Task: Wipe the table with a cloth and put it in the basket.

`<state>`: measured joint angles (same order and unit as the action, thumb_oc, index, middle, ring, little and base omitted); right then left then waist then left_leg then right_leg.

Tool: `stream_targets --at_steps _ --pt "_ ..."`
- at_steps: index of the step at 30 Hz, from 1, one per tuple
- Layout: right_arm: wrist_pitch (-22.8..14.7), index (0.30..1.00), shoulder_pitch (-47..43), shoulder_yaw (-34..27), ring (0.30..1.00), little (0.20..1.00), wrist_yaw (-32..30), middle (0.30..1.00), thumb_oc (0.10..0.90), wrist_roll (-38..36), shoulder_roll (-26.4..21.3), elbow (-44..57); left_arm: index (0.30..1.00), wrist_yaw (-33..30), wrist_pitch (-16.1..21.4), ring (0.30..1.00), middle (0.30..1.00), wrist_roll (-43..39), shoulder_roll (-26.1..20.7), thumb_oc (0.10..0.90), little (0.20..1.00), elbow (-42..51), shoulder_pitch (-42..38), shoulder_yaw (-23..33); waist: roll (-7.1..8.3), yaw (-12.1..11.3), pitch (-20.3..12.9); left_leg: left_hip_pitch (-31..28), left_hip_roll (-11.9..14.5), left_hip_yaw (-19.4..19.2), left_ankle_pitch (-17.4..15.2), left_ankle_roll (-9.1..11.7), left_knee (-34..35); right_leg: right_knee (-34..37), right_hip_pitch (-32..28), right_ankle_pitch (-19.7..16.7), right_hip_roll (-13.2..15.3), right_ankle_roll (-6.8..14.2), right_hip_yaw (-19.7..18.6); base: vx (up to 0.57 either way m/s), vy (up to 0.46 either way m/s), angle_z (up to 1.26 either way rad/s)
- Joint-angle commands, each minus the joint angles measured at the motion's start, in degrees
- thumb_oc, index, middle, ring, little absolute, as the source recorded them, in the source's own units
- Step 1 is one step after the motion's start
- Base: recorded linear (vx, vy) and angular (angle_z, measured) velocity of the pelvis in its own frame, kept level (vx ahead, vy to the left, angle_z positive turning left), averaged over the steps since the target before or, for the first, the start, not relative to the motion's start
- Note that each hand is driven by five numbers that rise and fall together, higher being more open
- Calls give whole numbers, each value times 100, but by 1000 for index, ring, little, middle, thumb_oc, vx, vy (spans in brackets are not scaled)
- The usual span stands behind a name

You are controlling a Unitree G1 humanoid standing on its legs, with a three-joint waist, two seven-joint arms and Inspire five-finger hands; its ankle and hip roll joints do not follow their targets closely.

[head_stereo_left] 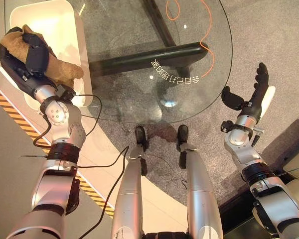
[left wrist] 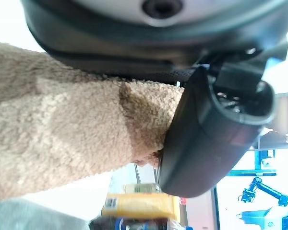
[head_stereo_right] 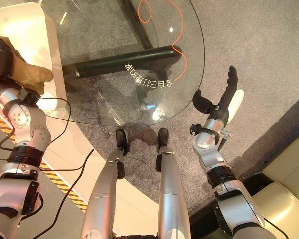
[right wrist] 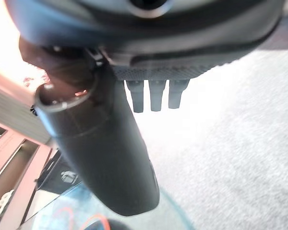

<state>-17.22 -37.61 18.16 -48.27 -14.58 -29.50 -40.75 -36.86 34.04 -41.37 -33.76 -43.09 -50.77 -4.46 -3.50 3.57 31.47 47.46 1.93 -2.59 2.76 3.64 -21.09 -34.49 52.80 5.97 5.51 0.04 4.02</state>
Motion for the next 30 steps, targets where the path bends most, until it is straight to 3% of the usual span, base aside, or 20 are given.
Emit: stream_targets --at_steps 1,7,19,30 --pt "-574 900 -28 -167 900 900 -401 900 800 -304 -266 -111 300 -472 422 300 300 635 -1034 100 200 -51 -684 156 16 54 -167 -86 -188 -266 -719 -149 -529 247 -276 326 -396 -36 167 0 0 0" --pt "-675 900 -49 -203 900 900 -223 900 800 -463 -241 -815 300 -971 -180 300 300 1169 -1301 100 200 -512 -1068 -233 49 71 -167 -49 -156 -262 -738 -150 -551 264 -270 316 -432 -30 161 0 0 0" --pt "-499 900 -103 -311 900 900 154 900 800 -676 -74 -2036 300 -723 -1179 300 300 1486 -1552 100 200 -1427 -1477 -635 96 82 -167 -42 -117 -271 -753 -156 -583 307 -295 269 -465 -26 183 0 0 0" --pt "-504 900 -79 -373 900 900 374 900 800 -849 -89 -2555 300 -1007 -1958 300 300 2183 -1648 100 200 -1774 -1587 -945 107 88 -167 -44 -98 -274 -737 -166 -585 310 -305 237 -480 -12 184 0 0 0"
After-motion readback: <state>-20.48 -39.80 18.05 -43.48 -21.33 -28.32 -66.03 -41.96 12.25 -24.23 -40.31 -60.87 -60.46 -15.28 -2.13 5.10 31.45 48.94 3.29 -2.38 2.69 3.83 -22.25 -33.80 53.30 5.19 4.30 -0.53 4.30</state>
